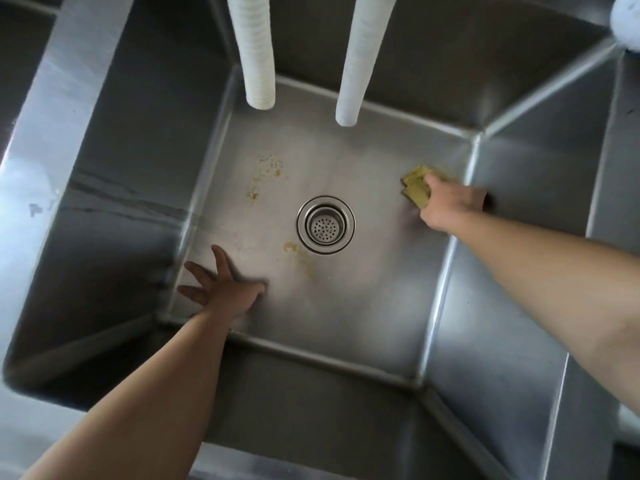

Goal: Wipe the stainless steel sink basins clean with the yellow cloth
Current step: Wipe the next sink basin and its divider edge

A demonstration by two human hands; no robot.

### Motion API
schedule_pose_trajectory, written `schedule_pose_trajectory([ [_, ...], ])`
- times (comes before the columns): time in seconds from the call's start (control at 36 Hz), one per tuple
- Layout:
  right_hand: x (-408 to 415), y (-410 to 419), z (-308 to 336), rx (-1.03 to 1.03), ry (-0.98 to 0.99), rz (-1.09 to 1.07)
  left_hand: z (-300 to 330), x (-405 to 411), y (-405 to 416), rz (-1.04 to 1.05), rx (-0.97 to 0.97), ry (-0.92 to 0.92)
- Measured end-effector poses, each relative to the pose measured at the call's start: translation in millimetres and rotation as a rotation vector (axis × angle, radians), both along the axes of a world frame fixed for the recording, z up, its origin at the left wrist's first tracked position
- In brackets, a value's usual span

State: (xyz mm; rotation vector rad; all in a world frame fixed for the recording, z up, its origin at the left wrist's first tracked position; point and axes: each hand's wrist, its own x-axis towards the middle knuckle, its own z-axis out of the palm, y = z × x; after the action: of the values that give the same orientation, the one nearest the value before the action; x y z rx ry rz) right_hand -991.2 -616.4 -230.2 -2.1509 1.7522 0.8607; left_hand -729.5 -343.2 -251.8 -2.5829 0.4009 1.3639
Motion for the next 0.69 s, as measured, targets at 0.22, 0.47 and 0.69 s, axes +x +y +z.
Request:
schedule_pose_trajectory([
  [0.22, -21, 152, 0, 0.173, -0.033, -0.075, 9, -1, -1, -0.055, 0.006, 0.019],
  [0.47, 35, 260, -14, 0.366, -0.027, -0.438, 13, 0, -3, -0.043, 0.024, 0.047],
  [0.69, 111, 265, -13, 0.36, -0.213, -0.378, 19, 15, -5, -0.184, 0.054, 0.095],
])
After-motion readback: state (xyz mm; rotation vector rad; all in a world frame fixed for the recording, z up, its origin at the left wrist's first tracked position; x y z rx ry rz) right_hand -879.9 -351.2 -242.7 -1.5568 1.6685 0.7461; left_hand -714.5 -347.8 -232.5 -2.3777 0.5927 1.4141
